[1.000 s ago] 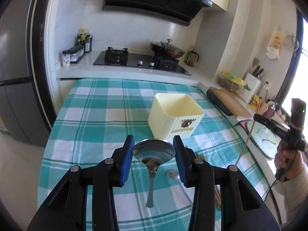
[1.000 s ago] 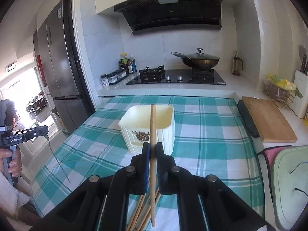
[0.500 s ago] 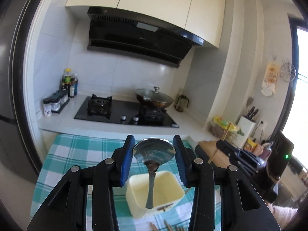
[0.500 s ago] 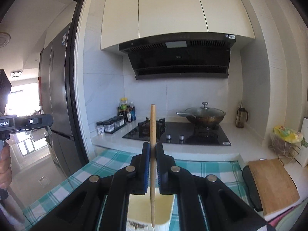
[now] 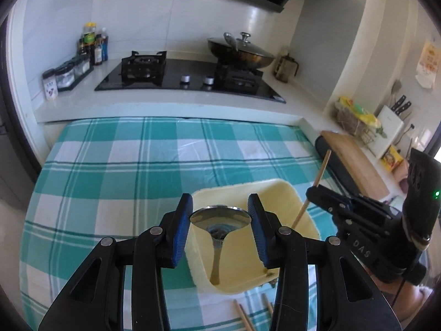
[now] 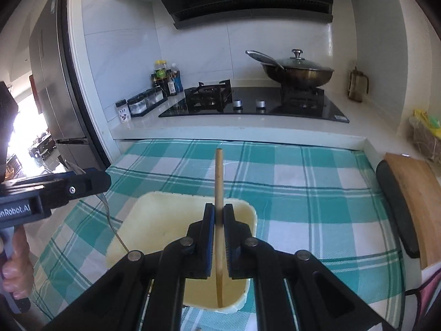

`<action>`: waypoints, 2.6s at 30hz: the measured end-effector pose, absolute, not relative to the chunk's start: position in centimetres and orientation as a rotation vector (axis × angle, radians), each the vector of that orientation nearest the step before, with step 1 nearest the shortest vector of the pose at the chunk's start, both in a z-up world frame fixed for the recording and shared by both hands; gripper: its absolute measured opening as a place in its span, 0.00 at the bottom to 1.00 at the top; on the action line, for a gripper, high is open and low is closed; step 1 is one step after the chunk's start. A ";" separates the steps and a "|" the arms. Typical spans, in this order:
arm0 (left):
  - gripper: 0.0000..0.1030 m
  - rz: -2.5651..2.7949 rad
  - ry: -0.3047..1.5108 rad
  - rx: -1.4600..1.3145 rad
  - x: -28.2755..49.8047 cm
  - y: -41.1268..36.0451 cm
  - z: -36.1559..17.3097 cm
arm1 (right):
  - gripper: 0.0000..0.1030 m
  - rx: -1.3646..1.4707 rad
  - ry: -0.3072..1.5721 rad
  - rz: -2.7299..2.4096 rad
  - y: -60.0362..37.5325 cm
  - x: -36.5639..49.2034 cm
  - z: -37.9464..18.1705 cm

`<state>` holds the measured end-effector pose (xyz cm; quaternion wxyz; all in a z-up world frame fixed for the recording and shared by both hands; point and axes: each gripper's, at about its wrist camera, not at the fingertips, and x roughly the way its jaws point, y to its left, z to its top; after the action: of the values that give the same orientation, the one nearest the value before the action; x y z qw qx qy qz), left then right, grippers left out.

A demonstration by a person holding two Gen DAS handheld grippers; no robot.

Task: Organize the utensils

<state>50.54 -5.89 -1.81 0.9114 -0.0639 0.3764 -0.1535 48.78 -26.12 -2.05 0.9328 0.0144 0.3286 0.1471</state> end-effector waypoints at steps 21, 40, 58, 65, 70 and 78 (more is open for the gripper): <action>0.88 -0.262 0.941 -0.081 23.3 -1.6 -13.5 | 0.41 0.009 0.812 0.150 -32.7 22.6 -10.5; 0.88 -0.217 0.942 -0.159 20.0 -3.3 -17.9 | 0.41 0.097 0.867 0.095 -31.7 16.7 -16.8; 0.88 -0.109 0.901 -0.005 26.6 -8.8 -18.2 | 0.41 0.078 0.847 0.114 -30.3 20.1 -16.6; 0.49 -0.137 0.918 -0.009 26.3 -7.3 -18.6 | 0.41 0.143 0.872 0.137 -31.2 20.4 -17.8; 0.06 -0.179 0.947 -0.077 26.0 -5.6 -18.5 | 0.41 0.182 0.866 0.146 -31.7 20.3 -17.8; 0.04 -0.245 1.013 -0.327 26.4 -1.5 -18.8 | 0.41 0.168 0.863 0.141 -31.7 20.4 -17.9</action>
<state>26.39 -1.48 -18.81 0.8544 -0.1557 0.4819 -0.1163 20.41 -31.70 -17.90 0.9025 0.0811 0.4175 0.0681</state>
